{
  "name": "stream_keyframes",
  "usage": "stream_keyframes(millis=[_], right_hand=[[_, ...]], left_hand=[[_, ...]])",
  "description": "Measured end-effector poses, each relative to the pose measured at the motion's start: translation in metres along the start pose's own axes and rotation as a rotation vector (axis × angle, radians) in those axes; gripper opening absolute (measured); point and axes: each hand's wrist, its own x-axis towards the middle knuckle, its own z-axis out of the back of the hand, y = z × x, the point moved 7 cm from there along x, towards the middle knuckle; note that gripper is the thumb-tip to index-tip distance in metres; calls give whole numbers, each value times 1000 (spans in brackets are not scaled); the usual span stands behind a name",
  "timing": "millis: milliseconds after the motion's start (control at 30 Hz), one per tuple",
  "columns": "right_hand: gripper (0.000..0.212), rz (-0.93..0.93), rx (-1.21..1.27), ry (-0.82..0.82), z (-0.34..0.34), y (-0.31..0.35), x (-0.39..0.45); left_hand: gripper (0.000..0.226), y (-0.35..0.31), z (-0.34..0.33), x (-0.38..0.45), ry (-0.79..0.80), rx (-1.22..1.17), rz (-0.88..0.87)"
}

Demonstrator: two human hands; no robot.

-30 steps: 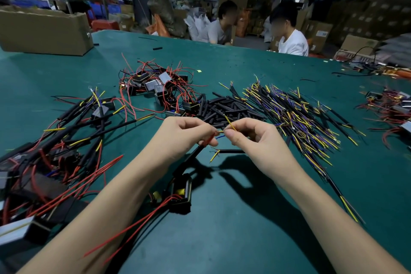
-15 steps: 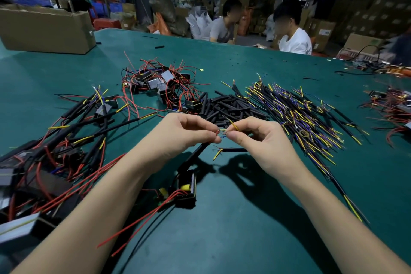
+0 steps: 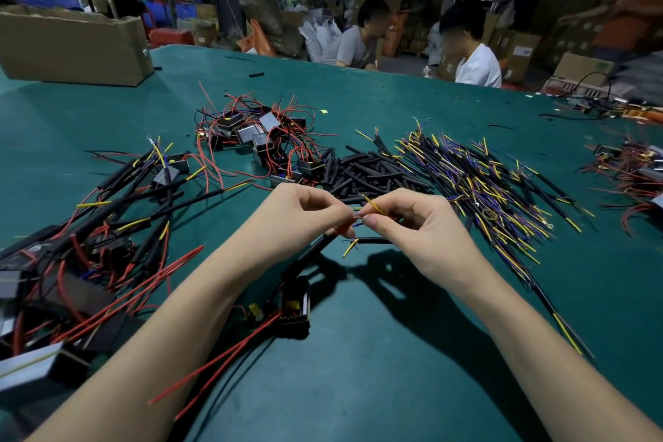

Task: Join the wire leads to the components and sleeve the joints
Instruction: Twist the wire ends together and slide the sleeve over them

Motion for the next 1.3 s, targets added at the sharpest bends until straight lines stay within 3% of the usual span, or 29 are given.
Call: stream_keyframes(millis=[200, 600, 1033, 1300], right_hand=[[19, 6, -28, -11, -2, -1, 1], [22, 62, -68, -13, -1, 3, 1], [15, 172, -209, -58, -1, 14, -1], [6, 311, -494, -30, -7, 24, -5]], left_hand=[[20, 4, 1, 2, -56, -2, 38], [23, 3, -1, 0, 3, -5, 55], [20, 1, -1, 0, -35, -27, 55], [19, 1, 1, -1, -104, 66, 49]])
